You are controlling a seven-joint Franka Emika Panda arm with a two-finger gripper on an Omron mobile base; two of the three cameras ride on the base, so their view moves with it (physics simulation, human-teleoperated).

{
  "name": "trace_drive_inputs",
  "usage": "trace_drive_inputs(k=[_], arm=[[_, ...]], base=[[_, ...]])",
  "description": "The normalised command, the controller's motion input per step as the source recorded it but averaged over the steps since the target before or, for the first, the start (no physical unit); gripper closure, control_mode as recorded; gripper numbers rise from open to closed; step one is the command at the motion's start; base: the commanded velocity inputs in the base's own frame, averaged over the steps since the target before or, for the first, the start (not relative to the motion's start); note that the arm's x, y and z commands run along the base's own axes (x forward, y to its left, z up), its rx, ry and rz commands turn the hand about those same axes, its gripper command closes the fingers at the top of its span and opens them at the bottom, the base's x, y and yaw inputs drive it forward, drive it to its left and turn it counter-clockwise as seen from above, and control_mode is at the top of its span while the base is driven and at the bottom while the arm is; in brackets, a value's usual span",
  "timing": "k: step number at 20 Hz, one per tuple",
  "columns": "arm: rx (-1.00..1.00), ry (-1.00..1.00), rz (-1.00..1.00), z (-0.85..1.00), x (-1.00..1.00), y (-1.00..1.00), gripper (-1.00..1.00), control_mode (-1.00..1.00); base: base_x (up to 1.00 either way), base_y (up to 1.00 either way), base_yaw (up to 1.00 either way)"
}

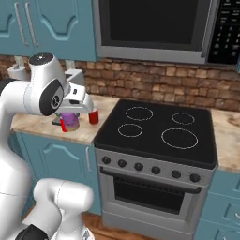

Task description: Four empty soda cans are scattered around the kitchen. Gather all the cans and cluster them next to the stove for recycling.

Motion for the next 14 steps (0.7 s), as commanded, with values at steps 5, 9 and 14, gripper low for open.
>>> trace_drive_inputs(k=[5,9,14], arm=[[0.0,0.0,0.0,0.0,0.0,0.0,1.0,1.0],[0.0,0.0,0.0,0.0,0.0,0.0,1.0,1.0],[0.0,0.0,0.0,0.0,0.0,0.0,1.0,1.0]], base=[[0.49,0.1,0.0],[0.47,0.12,0.0],[0.41,0.11,0.0]])
